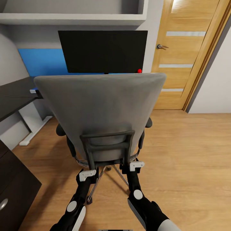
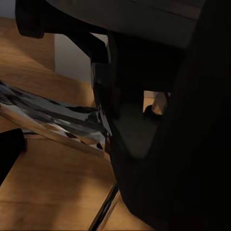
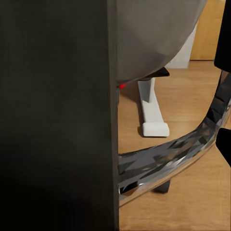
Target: In the bedroom, organize the workspace by keeping the computer under the desk, ensuring the monitor is on the desk, placing the keyboard on the desk next to the monitor, placing the mouse on the desk next to the keyboard, moving the folder from the swivel chair onto the desk next to the mouse, stacking the notebook on top of the folder with the pen on top of the notebook, and positioning the swivel chair next to the desk.
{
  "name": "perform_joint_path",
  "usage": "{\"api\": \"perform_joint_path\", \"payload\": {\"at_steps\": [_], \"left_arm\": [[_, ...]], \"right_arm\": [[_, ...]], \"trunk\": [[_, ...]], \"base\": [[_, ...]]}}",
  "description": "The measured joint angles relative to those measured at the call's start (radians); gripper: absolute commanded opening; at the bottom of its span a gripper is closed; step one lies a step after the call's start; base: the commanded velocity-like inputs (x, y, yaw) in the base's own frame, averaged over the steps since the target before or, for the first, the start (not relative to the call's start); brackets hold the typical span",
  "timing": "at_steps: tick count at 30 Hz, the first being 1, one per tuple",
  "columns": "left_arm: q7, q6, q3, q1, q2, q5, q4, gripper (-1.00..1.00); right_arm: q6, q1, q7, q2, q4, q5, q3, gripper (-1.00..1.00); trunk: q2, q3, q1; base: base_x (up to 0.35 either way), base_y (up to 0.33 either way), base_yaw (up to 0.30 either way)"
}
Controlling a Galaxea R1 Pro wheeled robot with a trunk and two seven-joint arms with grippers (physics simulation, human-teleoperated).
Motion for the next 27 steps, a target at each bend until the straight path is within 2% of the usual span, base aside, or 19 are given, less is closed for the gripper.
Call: {"api": "perform_joint_path", "payload": {"at_steps": [10,19,27], "left_arm": [[0.000,0.001,0.000,0.000,0.000,0.000,0.000,1.00],[-0.001,0.000,0.000,0.000,0.000,0.000,0.000,1.00],[-0.001,0.000,0.000,0.000,0.000,0.000,0.000,1.00]], "right_arm": [[0.000,0.000,0.000,0.000,0.000,0.000,0.000,1.00],[0.000,0.000,0.000,0.000,0.000,0.000,0.000,1.00],[0.000,0.000,0.000,0.000,0.000,0.000,0.000,1.00]], "trunk": [[0.000,0.000,0.000],[0.000,0.000,0.000],[0.000,0.000,0.000]], "base": [[0.029,0.000,0.000],[0.175,0.000,0.000],[0.031,0.000,0.000]]}}
